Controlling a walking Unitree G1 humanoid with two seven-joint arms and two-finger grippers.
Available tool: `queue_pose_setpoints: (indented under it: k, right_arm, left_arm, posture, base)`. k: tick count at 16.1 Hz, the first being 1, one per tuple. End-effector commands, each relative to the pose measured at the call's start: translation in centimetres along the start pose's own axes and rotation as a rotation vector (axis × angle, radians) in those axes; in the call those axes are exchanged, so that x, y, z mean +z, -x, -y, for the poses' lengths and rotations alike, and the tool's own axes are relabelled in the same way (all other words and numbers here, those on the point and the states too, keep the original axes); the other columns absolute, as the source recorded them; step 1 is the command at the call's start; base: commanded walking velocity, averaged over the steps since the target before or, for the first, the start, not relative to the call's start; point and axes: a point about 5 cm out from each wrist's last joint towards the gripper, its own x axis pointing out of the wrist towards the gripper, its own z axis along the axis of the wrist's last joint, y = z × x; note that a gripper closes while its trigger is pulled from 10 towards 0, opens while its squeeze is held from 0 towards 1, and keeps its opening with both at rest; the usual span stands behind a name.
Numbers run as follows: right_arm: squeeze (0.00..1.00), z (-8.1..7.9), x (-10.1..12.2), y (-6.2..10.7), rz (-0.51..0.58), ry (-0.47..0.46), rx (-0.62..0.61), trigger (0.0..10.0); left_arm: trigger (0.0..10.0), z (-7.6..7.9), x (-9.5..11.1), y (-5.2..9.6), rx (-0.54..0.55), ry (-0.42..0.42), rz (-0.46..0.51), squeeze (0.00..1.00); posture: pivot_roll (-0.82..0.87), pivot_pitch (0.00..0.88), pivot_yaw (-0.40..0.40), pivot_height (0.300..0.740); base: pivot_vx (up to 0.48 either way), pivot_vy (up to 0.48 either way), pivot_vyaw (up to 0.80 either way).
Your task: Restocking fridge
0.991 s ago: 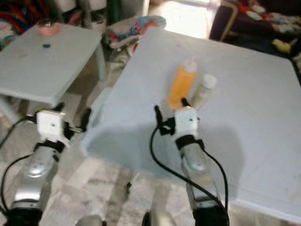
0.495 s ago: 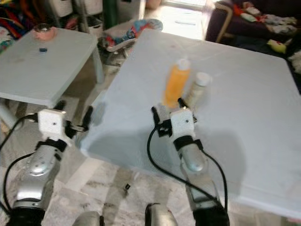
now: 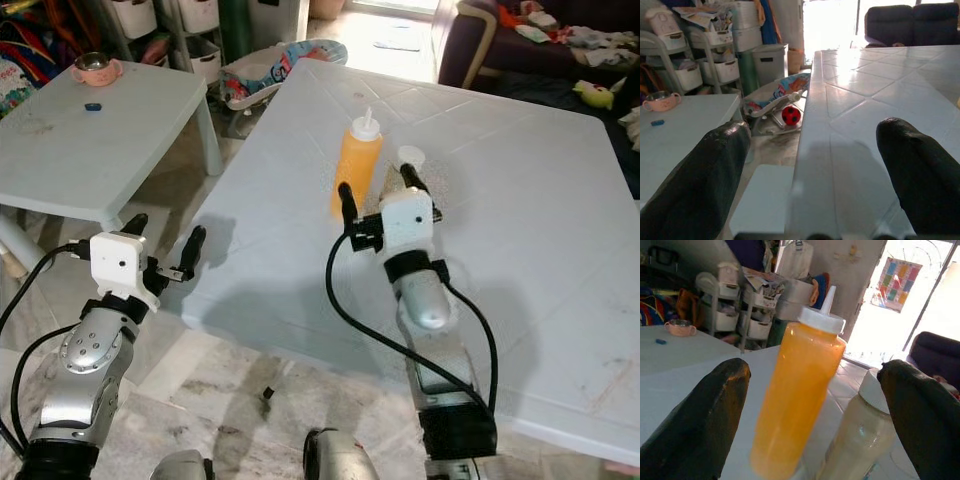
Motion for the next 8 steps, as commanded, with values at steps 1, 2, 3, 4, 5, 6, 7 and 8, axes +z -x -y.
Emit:
queue_pose_setpoints:
  k: [1, 2, 3, 4, 5, 6, 7, 8]
  right_arm:
    - [1.00, 0.2, 0.2, -0.3, 0.012, 0.007, -0.001, 10.0]
    - [1.00, 0.1, 0.3, -0.4, 0.016, 0.004, 0.002, 10.0]
    - [0.80, 0.0, 0.5, -0.6, 0.018, 0.002, 0.004, 10.0]
    - [0.80, 0.0, 0.5, -0.7, 0.016, -0.004, 0.004, 10.0]
    - [0.00, 0.1, 0.6, -1.0, 0.021, -0.005, 0.003, 10.0]
    - [0.00, 0.2, 0.7, -1.2, 0.025, -0.005, 0.006, 10.0]
    - [0.00, 0.3, 0.9, -1.5, 0.029, -0.011, 0.009, 10.0]
    - [0.00, 0.4, 1.0, -1.8, 0.032, -0.016, 0.013, 10.0]
  left_arm:
    - [10.0, 0.2, 0.2, -0.3, -0.013, -0.012, 0.002, 0.00]
    - [10.0, 0.2, 0.2, -0.3, -0.013, -0.012, 0.002, 0.00]
    - [10.0, 0.2, 0.2, -0.3, -0.015, -0.012, 0.000, 0.00]
    - [10.0, 0.3, 0.2, -0.3, -0.016, -0.012, -0.001, 0.00]
    - [10.0, 0.3, 0.2, -0.3, -0.019, -0.012, -0.002, 0.00]
    - [10.0, 0.4, 0.1, -0.3, -0.020, -0.013, -0.003, 0.00]
    - [10.0, 0.4, 0.1, -0.3, -0.022, -0.014, -0.005, 0.00]
    - [10.0, 0.4, 0.1, -0.3, -0.023, -0.015, -0.006, 0.00]
  posture:
    - [0.01, 0.090, -0.049, 0.740]
    - [0.01, 0.091, -0.049, 0.740]
    - [0.01, 0.092, -0.048, 0.740]
    - [0.01, 0.092, -0.048, 0.740]
    - [0.01, 0.093, -0.048, 0.740]
    - [0.01, 0.093, -0.048, 0.740]
    - [0.01, 0.094, -0.047, 0.740]
    - [0.01, 0.095, -0.048, 0.740]
  base:
    - [0.000, 0.000, 0.00]
    - [0.000, 0.000, 0.00]
    - [0.000, 0.000, 0.00]
    - [0.000, 0.000, 0.00]
    - [0.000, 0.000, 0.00]
    - [0.000, 0.000, 0.00]
    - [0.000, 0.000, 0.00]
    - [0.000, 0.000, 0.00]
